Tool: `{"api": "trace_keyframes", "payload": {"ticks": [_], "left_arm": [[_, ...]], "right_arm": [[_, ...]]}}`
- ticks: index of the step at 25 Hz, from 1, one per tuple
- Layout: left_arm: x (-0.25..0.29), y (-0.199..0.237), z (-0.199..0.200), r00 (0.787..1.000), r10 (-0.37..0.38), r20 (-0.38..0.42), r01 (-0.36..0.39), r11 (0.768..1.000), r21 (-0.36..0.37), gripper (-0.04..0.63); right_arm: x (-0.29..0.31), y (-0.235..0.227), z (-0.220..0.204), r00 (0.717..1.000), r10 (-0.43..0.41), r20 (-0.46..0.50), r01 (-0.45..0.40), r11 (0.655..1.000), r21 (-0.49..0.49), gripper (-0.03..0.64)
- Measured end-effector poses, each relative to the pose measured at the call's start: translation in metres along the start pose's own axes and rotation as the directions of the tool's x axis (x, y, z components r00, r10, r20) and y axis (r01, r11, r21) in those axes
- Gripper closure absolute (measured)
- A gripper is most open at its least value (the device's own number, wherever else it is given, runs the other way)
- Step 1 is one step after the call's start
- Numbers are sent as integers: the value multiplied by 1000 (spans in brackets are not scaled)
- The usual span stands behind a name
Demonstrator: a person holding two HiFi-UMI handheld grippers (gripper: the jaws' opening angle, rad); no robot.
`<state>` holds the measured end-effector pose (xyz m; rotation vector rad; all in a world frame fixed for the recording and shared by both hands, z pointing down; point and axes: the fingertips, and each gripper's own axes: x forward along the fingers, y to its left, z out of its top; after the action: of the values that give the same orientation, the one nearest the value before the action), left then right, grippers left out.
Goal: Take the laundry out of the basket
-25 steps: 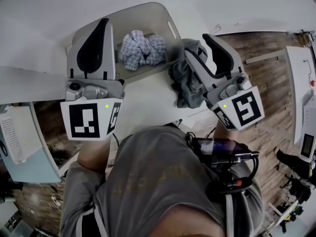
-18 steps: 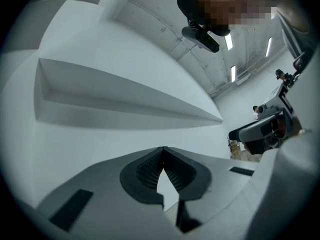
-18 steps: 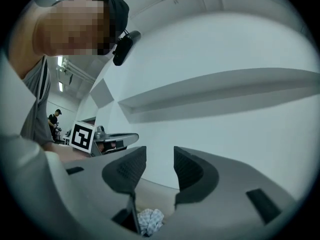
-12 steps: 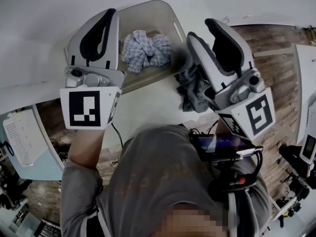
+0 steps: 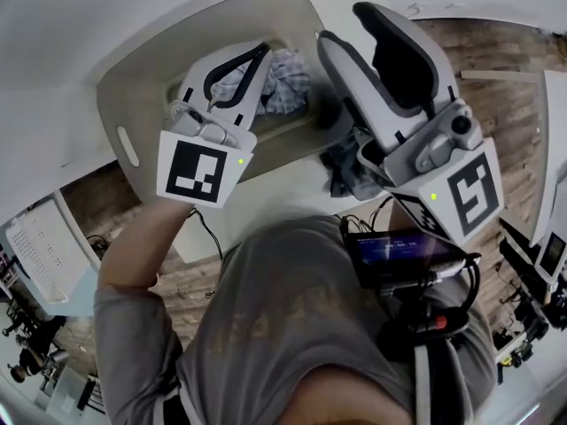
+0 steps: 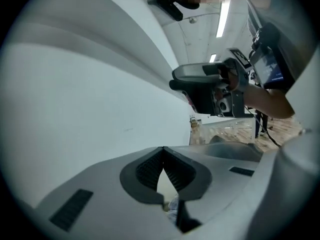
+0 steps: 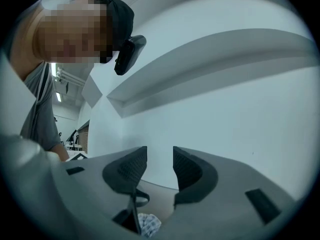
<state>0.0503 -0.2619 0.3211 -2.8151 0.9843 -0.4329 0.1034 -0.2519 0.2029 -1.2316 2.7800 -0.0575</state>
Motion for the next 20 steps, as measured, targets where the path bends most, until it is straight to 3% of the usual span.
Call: {"api": "trace_keyframes", "payload": {"ticks": [6,12,14,20], "left_arm": [[23,-24,-42,991,-120,-57,118,992,-49,588],[40,-50,-75,955,-255,-154,247,967,-68,583],[48,-57,-84,937,-296,-184,289,955,-64,498],[58,-68,-122,884,-369,-287,370,927,-52,429]], "right_arm": [[2,-17,-6,1000,-23,14,22,999,33,449],[6,-28,-11,999,-29,24,27,997,71,449],[8,-30,-11,999,-25,28,23,997,78,449],[10,-36,-16,1000,-23,21,21,996,82,449]]}}
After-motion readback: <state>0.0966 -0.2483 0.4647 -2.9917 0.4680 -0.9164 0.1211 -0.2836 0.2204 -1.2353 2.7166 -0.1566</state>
